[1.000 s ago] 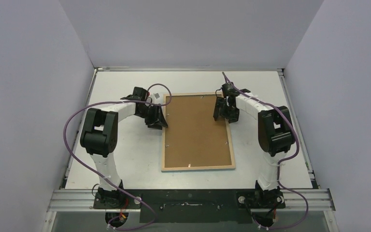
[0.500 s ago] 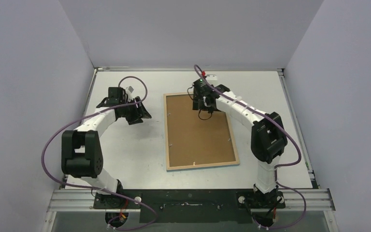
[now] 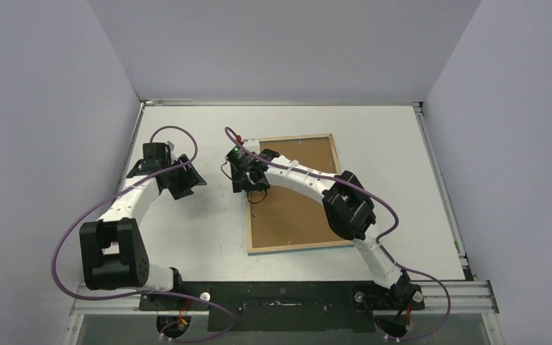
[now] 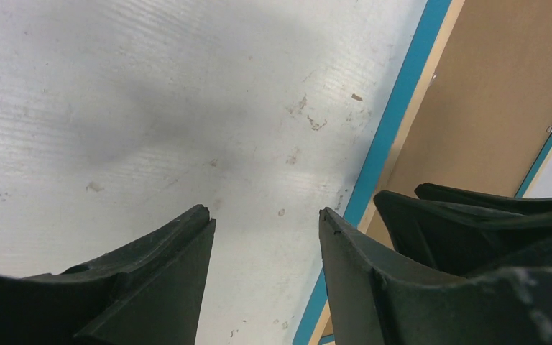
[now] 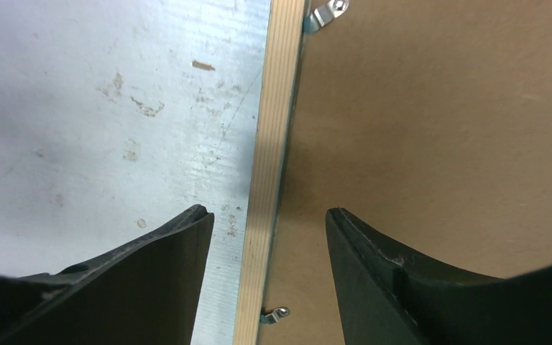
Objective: Put the photo into the frame
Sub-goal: Turn over the photo frame at the center of the board.
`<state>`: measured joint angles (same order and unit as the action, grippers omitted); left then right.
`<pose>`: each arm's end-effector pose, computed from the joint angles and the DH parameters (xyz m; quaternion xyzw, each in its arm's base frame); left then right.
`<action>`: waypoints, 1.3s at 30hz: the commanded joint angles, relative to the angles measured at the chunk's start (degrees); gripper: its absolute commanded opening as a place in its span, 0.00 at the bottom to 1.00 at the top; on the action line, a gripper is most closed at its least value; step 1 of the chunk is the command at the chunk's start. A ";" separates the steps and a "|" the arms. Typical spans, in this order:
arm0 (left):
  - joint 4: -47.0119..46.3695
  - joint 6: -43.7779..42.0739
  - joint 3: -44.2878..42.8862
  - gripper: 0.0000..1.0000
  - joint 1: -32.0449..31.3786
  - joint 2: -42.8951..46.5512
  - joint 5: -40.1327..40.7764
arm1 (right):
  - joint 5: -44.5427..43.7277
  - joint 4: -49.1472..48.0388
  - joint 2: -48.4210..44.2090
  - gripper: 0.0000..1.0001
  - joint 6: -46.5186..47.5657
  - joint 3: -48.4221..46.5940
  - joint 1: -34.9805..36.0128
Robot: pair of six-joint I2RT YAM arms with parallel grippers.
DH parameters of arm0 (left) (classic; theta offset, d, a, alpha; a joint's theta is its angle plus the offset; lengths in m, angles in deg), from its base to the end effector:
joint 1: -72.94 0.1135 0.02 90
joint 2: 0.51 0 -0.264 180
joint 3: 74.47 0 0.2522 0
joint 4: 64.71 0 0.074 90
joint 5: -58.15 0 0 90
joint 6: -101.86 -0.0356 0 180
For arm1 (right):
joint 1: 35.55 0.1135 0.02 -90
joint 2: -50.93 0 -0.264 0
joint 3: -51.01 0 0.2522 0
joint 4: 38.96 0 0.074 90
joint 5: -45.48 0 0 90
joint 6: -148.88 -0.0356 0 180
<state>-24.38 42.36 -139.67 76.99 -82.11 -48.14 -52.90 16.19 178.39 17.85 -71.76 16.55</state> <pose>0.2827 0.0100 0.2130 -0.2429 0.9177 -0.1970 0.2448 0.3031 0.3809 0.2080 -0.0740 0.9603 0.1399 0.2296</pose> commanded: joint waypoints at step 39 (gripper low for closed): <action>2.92 -0.33 5.20 0.92 1.09 5.09 -3.62 | -7.73 14.17 11.19 0.00 -6.00 -18.19 5.59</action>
<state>-20.25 43.17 -134.71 77.67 -77.87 -47.84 -61.75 32.01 190.56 13.06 -87.45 22.34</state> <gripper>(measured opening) 0.962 0.188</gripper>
